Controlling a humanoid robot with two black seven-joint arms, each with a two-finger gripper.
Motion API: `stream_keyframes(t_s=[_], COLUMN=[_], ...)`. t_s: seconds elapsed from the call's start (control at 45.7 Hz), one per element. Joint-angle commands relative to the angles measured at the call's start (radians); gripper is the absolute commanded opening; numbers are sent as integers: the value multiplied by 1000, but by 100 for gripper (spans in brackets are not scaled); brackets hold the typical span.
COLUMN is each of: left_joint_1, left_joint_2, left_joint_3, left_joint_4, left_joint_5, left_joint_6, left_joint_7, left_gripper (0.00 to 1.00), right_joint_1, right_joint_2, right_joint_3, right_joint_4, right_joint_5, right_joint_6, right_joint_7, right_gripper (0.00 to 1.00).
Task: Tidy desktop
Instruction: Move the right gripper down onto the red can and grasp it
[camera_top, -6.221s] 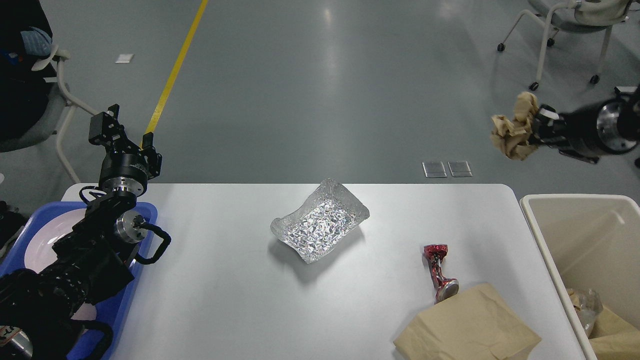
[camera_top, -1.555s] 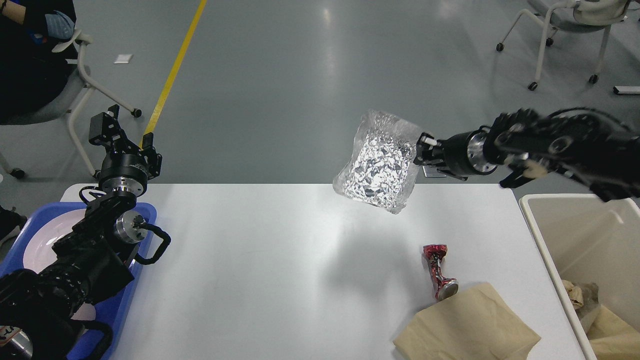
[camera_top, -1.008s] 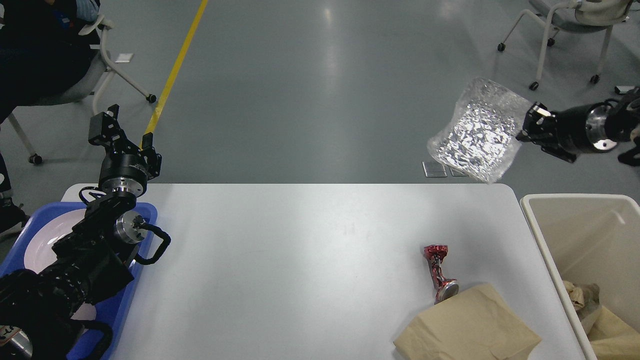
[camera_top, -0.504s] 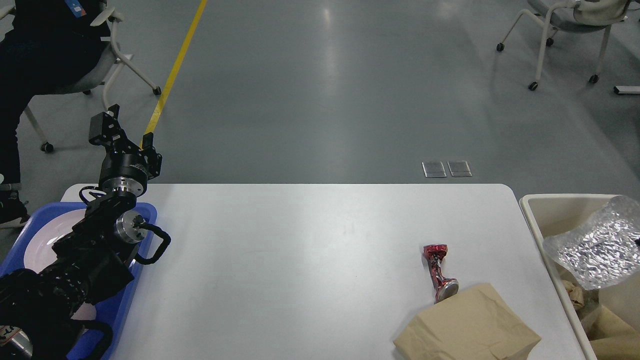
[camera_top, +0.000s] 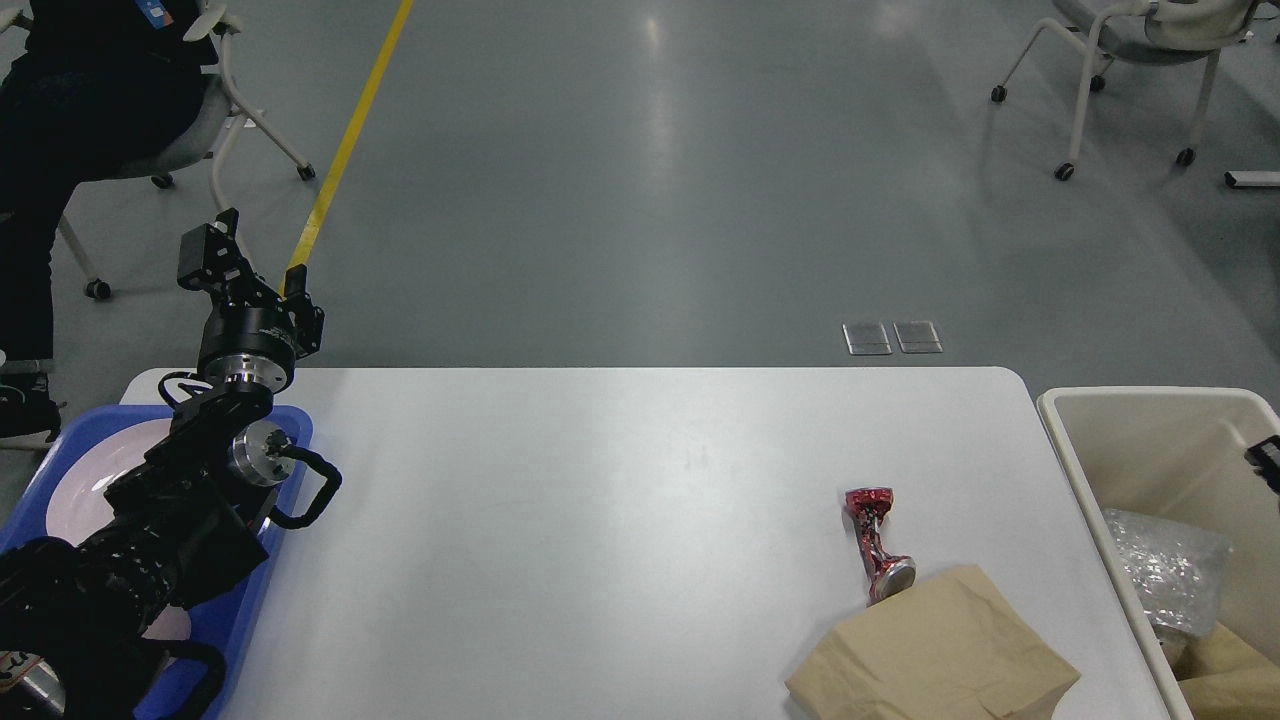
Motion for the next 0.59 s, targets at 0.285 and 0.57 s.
stream_keyframes(t_s=[0.285,0.57], left_joint_1=[1,-1], left_joint_2=[0,0], left_joint_3=[0,0], left_joint_4=[0,0], left_joint_5=[-1,-1], left_joint_6=[0,0], left_joint_7=[-2,0], left_gripper=[96,96], right_joint_1=[647,1028], right_joint_2=[159,337], right_joint_3=[-505,-539], right_joint_4=[471,824], right_joint_5=[-5,-140], right_joint_6=[8,236], right_joint_7=[1,8], right_gripper=[100,100])
